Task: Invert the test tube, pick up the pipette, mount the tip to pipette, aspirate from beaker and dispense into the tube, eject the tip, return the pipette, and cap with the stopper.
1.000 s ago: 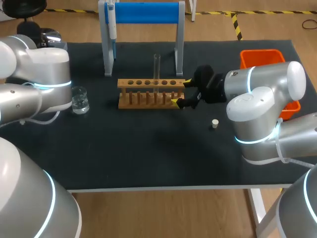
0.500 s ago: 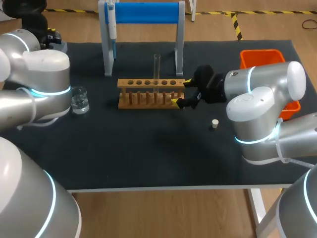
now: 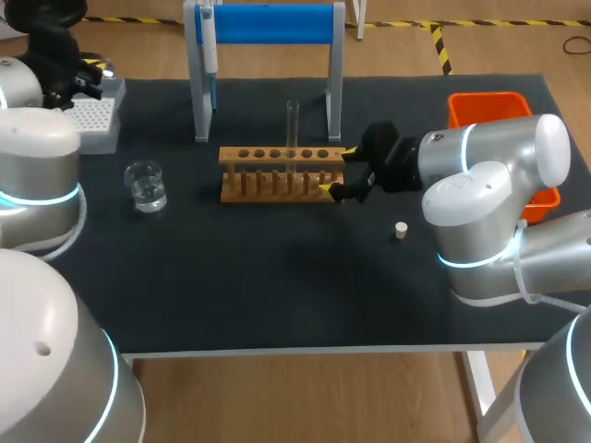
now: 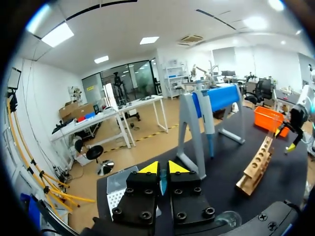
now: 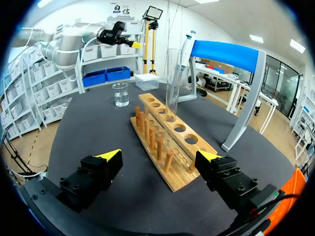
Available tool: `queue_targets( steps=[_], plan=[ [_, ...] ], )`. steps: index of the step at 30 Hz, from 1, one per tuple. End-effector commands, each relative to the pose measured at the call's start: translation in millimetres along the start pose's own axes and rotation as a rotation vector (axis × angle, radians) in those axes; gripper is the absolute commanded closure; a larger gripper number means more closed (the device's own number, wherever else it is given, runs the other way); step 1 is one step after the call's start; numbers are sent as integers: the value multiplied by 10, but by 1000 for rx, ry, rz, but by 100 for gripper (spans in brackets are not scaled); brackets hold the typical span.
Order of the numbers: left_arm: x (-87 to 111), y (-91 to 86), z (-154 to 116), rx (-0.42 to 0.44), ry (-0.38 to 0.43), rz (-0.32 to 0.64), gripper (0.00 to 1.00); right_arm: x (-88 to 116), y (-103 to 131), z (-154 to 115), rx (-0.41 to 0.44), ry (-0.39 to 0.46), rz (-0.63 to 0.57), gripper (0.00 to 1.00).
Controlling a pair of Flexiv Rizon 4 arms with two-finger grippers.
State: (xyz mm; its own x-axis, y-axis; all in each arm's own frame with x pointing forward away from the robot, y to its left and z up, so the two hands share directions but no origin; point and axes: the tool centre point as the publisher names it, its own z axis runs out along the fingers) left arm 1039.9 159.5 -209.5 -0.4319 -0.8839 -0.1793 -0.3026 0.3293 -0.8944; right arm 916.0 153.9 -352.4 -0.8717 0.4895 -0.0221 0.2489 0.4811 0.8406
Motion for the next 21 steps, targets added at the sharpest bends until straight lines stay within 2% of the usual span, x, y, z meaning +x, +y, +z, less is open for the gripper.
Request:
queue_targets(
  steps=[1, 8, 13, 21],
  plan=[
    [-30, -5, -115, -4, 81, 0, 100, -2, -4, -5, 1, 2, 0, 0],
    [-30, -5, -115, -4, 81, 0, 100, -2, -4, -5, 1, 2, 0, 0],
    [387, -211, -419, 49, 222, 74, 100, -2, -4, -5, 1, 2, 0, 0],
    [1109, -538, -844, 28, 381, 155, 100, -2, -4, -5, 1, 2, 0, 0]
  ],
)
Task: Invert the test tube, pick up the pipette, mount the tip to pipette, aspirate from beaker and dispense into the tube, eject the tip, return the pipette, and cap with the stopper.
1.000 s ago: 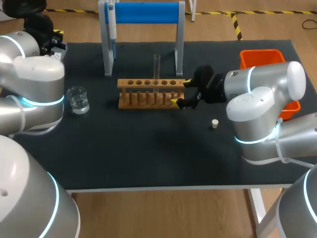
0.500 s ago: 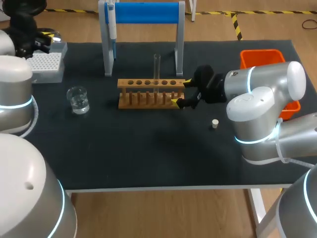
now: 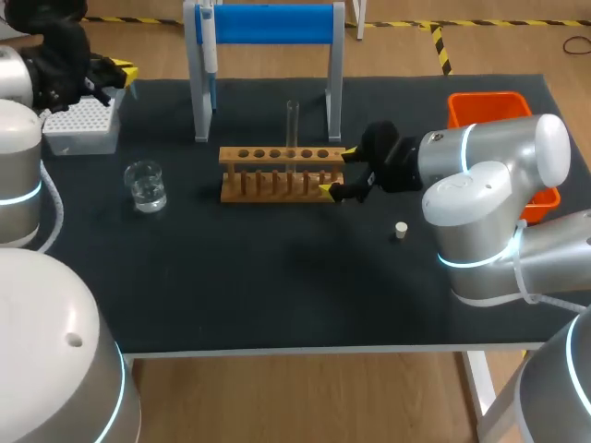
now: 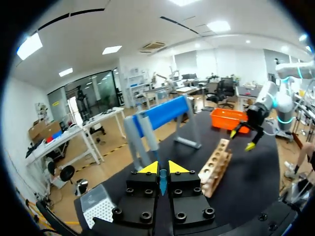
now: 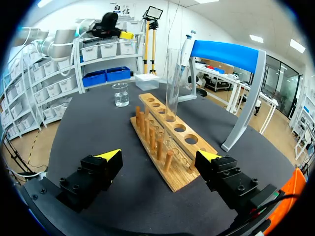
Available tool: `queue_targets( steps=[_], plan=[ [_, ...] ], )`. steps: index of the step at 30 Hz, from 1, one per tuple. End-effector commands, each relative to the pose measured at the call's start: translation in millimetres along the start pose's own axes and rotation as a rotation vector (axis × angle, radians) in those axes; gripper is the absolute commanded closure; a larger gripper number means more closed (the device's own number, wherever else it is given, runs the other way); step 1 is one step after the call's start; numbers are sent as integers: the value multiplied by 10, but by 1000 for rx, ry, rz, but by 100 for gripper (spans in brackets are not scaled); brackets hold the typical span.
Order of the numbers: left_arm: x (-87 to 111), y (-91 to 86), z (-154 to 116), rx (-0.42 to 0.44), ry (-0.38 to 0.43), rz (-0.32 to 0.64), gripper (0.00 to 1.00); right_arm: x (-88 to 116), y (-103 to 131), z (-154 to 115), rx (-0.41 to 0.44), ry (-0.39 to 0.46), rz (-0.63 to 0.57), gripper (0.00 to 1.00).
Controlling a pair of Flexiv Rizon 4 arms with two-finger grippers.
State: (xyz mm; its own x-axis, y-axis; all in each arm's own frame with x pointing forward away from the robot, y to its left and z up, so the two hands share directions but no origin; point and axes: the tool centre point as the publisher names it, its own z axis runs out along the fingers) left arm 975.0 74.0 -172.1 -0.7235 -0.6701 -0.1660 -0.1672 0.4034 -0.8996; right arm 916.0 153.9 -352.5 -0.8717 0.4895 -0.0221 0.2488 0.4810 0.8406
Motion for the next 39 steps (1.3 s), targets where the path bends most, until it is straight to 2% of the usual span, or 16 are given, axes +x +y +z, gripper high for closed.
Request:
queue_targets(
  steps=[1, 7, 13, 18, 27, 39],
  plan=[
    [350, -229, -354, -49, 68, 23, 100, -2, -4, -5, 1, 2, 0, 0],
    [926, -493, -284, -128, 216, 86, 100, -2, -4, -5, 1, 2, 0, 0],
    [1386, -704, -213, -165, 326, 127, 100, -2, -4, -5, 1, 2, 0, 0],
    [1696, -813, -142, -209, 392, 133, 100, -2, -4, -5, 1, 2, 0, 0],
    [2090, -908, -4, -220, 443, 120, 100, -2, -4, -5, 1, 2, 0, 0],
    [2447, -1057, 207, -172, 489, 118, 100, -2, -4, -5, 1, 2, 0, 0]
  ],
)
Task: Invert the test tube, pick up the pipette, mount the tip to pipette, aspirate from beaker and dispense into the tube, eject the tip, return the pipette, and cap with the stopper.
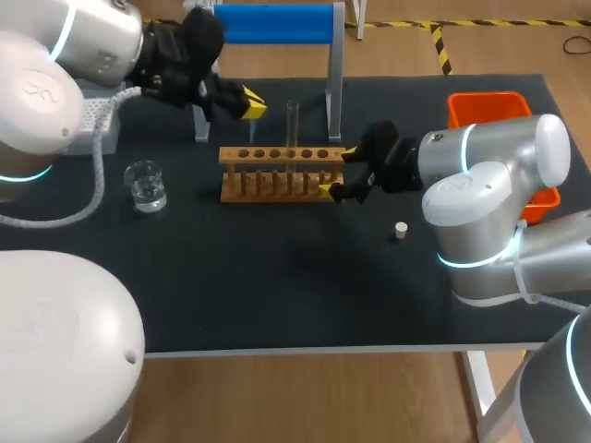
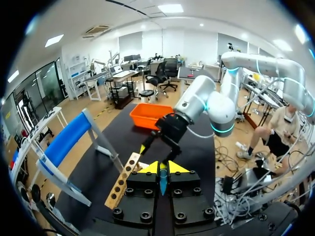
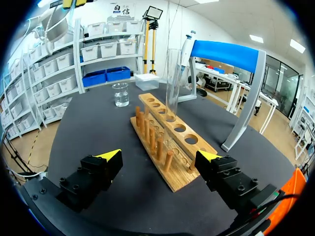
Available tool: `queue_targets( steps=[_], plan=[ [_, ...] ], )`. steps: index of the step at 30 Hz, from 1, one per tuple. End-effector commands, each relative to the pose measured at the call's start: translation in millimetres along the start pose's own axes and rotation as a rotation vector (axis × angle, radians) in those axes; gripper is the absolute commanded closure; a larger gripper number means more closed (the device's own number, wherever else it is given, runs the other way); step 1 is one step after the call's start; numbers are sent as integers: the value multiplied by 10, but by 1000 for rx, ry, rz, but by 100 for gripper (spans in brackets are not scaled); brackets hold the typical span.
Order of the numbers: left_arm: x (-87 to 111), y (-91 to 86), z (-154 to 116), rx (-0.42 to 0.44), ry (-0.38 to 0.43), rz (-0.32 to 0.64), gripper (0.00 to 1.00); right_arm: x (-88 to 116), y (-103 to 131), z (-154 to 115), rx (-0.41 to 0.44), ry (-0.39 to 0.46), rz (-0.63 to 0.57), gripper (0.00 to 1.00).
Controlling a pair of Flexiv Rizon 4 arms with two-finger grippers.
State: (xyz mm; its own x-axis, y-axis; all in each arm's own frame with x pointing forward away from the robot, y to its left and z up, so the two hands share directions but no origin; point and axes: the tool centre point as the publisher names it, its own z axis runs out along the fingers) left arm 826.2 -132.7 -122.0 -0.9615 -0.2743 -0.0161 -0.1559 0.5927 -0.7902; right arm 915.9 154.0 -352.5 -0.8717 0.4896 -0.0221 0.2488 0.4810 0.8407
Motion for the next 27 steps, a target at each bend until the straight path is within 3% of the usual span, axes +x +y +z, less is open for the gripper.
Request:
queue_targets(
  steps=[1, 13, 27],
  plan=[
    [17, -75, 147, 19, 14, 15, 100, -2, -4, -5, 1, 2, 0, 0],
    [75, -232, 340, 17, 73, 58, 100, -2, -4, -5, 1, 2, 0, 0],
    [82, -313, 458, 20, 93, 19, 100, -2, -4, -5, 1, 2, 0, 0]
  ],
)
